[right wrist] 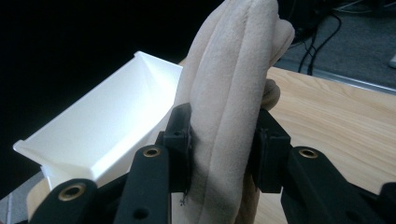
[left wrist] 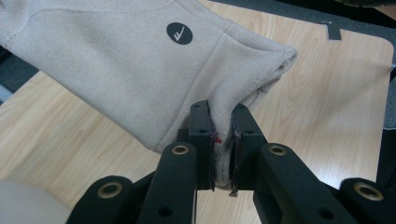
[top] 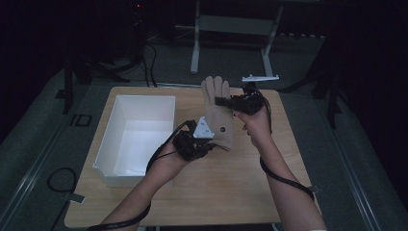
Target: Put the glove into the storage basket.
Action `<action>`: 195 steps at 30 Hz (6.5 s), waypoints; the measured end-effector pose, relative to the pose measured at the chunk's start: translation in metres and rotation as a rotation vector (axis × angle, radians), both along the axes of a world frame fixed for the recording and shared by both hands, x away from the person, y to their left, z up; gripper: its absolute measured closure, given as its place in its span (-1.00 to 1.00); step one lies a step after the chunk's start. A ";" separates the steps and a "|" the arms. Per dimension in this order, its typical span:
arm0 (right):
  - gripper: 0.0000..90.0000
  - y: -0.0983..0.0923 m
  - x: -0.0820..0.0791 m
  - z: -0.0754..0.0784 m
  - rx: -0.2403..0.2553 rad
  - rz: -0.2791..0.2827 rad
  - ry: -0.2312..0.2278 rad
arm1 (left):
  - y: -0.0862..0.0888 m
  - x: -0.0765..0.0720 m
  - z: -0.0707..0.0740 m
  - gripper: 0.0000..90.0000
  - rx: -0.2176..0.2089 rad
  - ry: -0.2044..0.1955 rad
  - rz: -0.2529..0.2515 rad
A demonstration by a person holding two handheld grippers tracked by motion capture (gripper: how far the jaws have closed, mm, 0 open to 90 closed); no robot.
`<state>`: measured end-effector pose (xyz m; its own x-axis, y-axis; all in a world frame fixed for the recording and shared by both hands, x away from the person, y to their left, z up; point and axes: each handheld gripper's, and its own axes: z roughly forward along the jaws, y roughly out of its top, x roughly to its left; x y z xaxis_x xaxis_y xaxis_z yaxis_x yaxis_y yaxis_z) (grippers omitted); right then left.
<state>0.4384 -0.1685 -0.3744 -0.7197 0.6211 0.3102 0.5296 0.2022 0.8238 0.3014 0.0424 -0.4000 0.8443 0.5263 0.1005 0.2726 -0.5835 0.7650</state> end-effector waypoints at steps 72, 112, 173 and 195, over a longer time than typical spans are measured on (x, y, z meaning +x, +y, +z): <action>0.42 0.241 0.012 -0.071 -0.263 0.235 0.108 | 0.176 -0.025 -0.090 0.83 0.023 0.168 0.310; -0.54 0.230 0.004 -0.057 -0.309 0.205 0.059 | 0.164 -0.020 -0.092 -0.66 -0.096 0.129 0.436; -0.66 0.005 -0.072 -0.101 -0.197 0.137 -0.069 | 0.003 -0.056 -0.065 -0.68 -0.234 0.084 -0.044; -0.69 -0.040 -0.089 -0.155 -0.266 0.128 -0.078 | -0.024 -0.047 -0.121 -0.68 -0.208 0.136 -0.080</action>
